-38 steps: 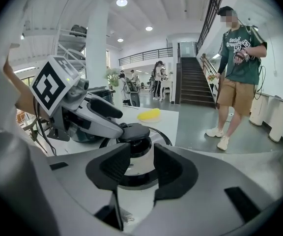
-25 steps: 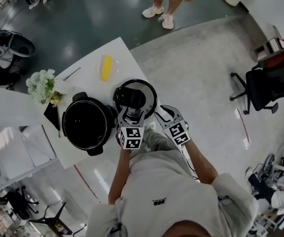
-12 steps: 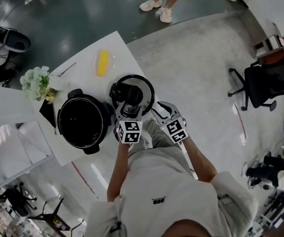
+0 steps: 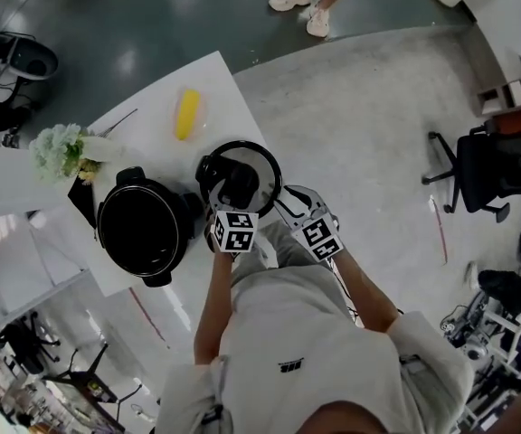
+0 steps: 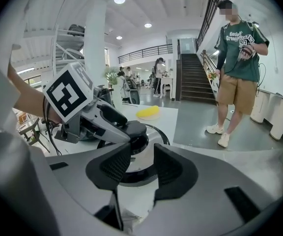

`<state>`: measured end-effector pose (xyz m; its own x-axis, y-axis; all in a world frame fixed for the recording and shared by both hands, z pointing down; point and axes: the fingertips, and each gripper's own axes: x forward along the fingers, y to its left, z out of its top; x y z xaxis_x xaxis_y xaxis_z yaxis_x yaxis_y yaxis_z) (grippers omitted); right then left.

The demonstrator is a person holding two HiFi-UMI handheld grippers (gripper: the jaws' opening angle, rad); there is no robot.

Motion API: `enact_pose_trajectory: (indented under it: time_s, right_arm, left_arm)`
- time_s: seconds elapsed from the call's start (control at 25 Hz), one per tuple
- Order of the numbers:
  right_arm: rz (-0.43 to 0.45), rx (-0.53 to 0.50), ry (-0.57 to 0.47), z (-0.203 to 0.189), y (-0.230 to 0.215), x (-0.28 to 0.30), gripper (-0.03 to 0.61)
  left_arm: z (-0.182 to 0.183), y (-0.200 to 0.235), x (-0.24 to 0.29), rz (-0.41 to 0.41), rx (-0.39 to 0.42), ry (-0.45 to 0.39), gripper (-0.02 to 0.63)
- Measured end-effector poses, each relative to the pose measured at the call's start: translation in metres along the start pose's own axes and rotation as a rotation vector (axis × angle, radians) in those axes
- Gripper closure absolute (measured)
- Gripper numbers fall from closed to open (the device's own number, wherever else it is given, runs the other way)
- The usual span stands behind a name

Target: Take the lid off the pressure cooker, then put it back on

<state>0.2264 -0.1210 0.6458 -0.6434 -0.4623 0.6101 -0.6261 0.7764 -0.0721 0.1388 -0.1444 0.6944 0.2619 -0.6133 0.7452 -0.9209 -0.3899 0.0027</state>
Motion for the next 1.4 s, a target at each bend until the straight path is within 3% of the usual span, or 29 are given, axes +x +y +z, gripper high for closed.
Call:
enact_pose_trajectory:
  time_s: [0.48,0.76,1.16,1.4]
  right_arm:
    - [0.040,0.004,0.016,0.002,-0.016,0.017,0.428]
    - [0.040,0.015,0.027,-0.005,-0.020,0.016,0.428]
    - [0.025,0.011,0.011,0.002,-0.021,0.014,0.428]
    - [0.003,0.014,-0.004,0.010,-0.025,0.008,0.428]
  left_arm:
    - [-0.013,0.006,0.033,-0.006,-0.029,0.108,0.275]
    - [-0.012,0.006,0.036,-0.052,-0.085,0.105,0.325]
    - [-0.011,0.005,0.034,-0.046,-0.094,0.114,0.327]
    - [0.003,-0.004,0.027,-0.076,-0.059,0.098,0.327]
